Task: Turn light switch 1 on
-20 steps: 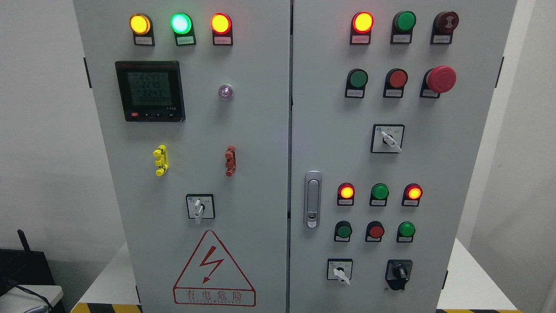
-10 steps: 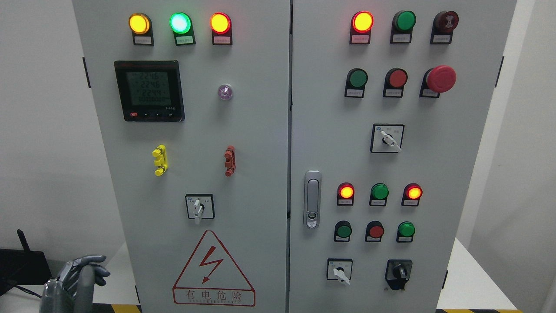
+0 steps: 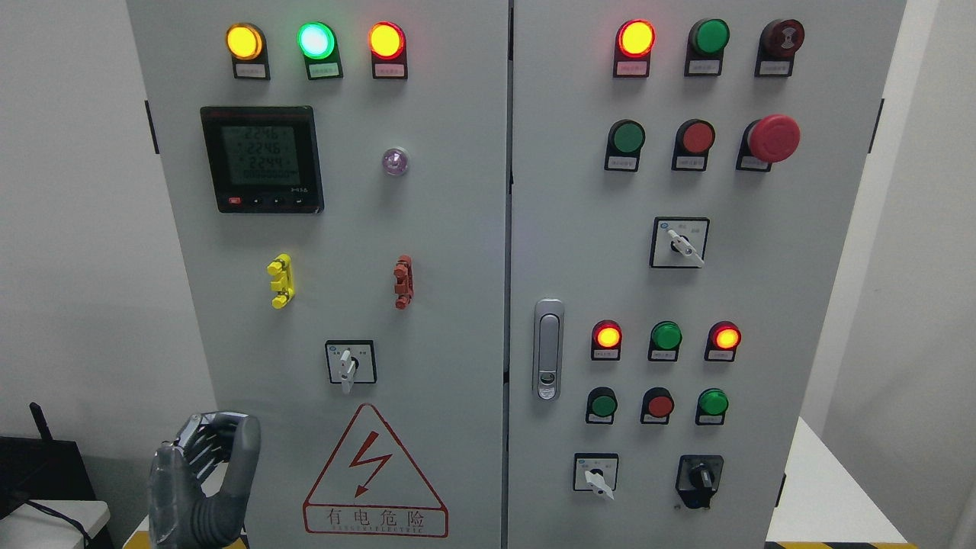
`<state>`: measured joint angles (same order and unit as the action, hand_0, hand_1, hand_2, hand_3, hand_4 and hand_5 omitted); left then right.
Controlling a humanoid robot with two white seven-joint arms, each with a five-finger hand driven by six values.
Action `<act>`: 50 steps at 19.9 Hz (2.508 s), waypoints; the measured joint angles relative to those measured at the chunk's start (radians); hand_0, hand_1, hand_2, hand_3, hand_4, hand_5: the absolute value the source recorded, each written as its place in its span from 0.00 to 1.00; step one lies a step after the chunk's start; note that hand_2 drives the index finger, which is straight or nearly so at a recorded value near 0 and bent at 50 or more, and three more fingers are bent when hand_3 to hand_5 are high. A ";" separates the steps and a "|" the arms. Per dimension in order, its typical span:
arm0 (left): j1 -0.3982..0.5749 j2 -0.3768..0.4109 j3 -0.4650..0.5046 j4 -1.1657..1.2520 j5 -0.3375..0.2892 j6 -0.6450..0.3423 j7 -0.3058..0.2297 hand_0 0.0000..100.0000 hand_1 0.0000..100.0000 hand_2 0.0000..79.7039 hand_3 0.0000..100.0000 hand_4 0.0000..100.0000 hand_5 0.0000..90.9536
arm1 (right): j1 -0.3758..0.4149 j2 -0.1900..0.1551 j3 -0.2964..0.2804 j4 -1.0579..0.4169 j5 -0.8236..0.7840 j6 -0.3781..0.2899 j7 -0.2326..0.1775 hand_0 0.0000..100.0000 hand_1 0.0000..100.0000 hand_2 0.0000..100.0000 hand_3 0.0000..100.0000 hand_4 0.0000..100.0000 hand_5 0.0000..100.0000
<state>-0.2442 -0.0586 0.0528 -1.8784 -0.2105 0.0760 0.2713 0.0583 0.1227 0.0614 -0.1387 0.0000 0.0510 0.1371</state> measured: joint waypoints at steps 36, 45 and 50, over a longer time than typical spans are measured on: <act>-0.176 -0.038 -0.285 0.051 -0.073 0.388 0.400 0.12 0.45 0.68 0.78 0.85 0.82 | 0.000 0.000 0.000 0.000 0.000 0.000 -0.003 0.12 0.39 0.00 0.00 0.00 0.00; -0.211 -0.041 -0.306 0.080 -0.070 0.448 0.424 0.16 0.43 0.68 0.78 0.85 0.82 | 0.000 0.000 0.000 0.000 0.000 0.000 -0.003 0.12 0.39 0.00 0.00 0.00 0.00; -0.221 -0.042 -0.313 0.092 -0.069 0.457 0.429 0.17 0.42 0.68 0.78 0.85 0.82 | 0.000 0.000 0.000 0.000 0.000 0.000 -0.001 0.12 0.39 0.00 0.00 0.00 0.00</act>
<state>-0.4657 -0.1007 -0.2605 -1.7862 -0.2798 0.5326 0.7007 0.0583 0.1227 0.0614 -0.1387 0.0000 0.0510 0.1357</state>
